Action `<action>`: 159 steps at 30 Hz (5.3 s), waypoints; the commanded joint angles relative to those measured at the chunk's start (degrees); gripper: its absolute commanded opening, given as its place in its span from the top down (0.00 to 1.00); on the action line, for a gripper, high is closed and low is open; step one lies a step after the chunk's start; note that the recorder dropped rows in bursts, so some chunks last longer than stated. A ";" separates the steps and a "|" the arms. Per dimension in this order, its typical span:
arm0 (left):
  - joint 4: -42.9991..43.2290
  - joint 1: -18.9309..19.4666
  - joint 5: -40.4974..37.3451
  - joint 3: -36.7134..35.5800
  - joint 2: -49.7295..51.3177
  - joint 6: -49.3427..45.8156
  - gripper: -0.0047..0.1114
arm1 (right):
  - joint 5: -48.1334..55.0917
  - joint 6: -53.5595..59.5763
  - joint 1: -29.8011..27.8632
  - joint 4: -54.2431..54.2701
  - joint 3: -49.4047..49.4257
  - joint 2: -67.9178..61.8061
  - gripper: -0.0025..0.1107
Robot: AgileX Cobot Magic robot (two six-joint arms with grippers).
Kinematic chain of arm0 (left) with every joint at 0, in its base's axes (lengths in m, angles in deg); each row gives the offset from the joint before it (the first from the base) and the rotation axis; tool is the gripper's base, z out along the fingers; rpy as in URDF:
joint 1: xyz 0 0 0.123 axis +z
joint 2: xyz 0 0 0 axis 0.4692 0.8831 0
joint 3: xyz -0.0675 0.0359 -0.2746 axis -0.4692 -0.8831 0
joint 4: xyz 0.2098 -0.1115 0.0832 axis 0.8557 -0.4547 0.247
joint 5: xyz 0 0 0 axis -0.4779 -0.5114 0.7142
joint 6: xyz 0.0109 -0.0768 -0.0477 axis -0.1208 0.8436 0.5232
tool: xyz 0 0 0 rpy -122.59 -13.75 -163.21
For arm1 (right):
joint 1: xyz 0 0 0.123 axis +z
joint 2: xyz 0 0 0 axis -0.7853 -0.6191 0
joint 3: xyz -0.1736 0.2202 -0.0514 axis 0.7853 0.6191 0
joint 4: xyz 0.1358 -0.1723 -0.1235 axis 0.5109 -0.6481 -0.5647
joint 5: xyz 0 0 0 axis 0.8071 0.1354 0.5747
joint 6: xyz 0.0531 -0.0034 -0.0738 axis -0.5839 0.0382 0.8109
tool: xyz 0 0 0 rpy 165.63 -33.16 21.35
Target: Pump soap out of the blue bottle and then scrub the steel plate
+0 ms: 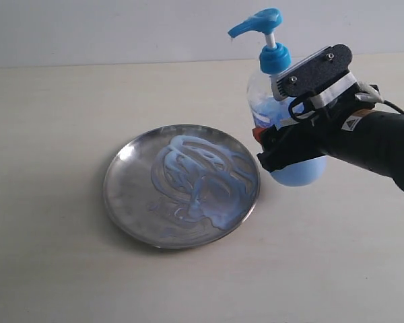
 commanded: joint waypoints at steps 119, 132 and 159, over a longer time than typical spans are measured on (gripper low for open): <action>-0.28 -10.29 1.26 36.97 35.33 0.81 0.96 | -16.26 -6.16 1.28 -8.03 2.04 -5.22 0.98; -24.25 -10.29 -7.15 39.02 46.69 -13.27 0.96 | -16.77 -6.16 1.28 -8.27 2.04 -5.22 0.98; -55.09 -19.85 -28.65 69.16 75.09 -36.88 0.96 | -21.47 -8.22 1.28 -7.63 2.04 -5.32 0.98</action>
